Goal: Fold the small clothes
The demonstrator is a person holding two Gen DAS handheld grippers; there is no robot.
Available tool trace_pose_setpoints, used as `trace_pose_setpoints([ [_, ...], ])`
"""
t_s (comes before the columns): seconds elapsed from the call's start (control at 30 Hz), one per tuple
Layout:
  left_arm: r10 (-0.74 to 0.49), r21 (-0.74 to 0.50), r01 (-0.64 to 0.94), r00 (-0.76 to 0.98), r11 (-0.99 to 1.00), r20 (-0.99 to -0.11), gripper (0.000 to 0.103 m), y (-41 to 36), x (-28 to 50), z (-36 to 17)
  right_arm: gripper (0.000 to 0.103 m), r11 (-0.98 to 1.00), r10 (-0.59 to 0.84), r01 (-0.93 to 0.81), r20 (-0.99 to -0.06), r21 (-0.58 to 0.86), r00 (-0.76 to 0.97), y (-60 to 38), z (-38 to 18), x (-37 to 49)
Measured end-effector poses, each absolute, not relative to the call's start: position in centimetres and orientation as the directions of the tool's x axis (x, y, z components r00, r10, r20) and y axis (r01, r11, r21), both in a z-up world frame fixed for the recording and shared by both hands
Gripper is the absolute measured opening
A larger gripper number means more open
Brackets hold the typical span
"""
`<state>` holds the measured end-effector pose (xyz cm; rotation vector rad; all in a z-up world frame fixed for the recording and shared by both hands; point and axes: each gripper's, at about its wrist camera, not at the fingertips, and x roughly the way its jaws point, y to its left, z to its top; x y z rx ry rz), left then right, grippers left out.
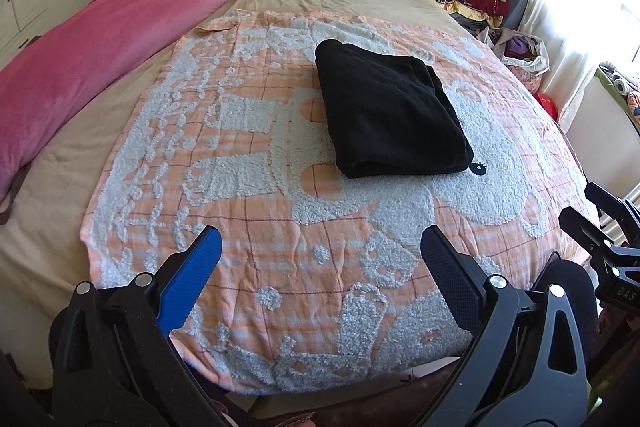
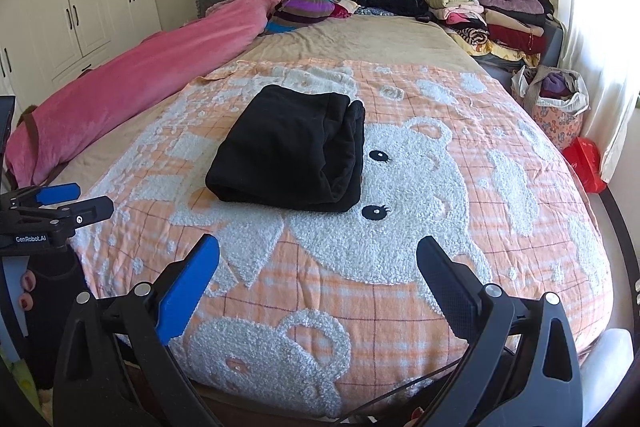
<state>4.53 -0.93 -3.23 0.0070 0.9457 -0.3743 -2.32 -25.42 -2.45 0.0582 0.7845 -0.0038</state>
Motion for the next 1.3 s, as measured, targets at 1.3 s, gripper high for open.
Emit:
trace_pose_setpoints([
  [1.3, -0.303, -0.152, 0.310, 0.528, 0.938, -0.793, 0.093, -0.81, 4.58, -2.94, 0.098, 0.999, 0.006, 0.031, -0.704, 0.040, 0.710, -25.55, -2.10, -2.78],
])
